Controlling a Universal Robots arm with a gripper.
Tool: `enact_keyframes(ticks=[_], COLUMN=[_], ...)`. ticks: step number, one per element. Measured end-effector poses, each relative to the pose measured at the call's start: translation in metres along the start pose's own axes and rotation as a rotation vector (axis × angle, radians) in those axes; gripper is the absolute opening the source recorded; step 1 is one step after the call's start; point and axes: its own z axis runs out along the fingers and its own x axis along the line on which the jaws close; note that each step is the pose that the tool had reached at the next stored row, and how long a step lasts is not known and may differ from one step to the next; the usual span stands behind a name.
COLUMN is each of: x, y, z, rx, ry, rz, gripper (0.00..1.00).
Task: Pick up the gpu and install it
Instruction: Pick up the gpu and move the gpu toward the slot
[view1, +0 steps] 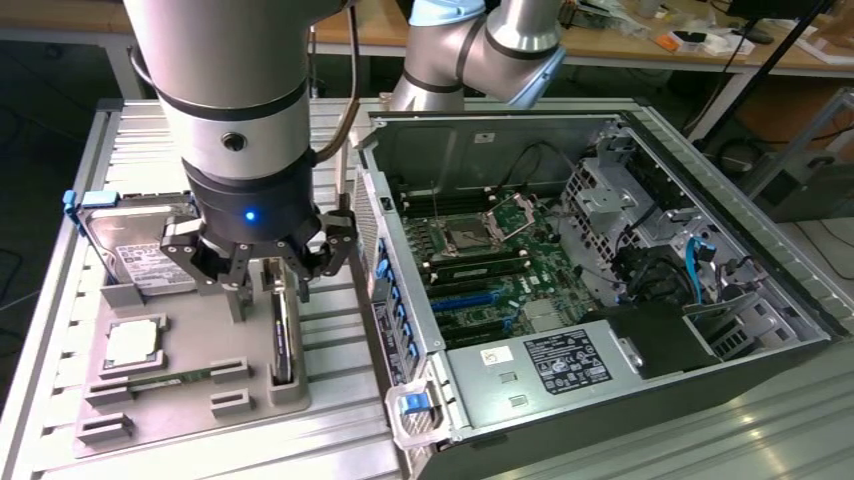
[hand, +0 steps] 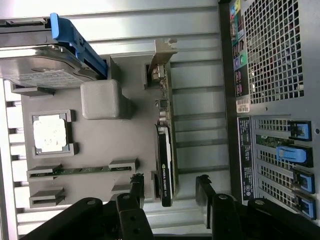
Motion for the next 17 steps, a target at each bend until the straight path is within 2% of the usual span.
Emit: enact_keyframes(ticks=[5,17], x=[0.0008,0.0009], y=[-0.0028,-0.0031], z=[0.0006,0.0037], rx=[0.0000,0.0000], ry=[0.0000,0.0000], rz=[0.000,0.000], gripper=[0.54,0.54])
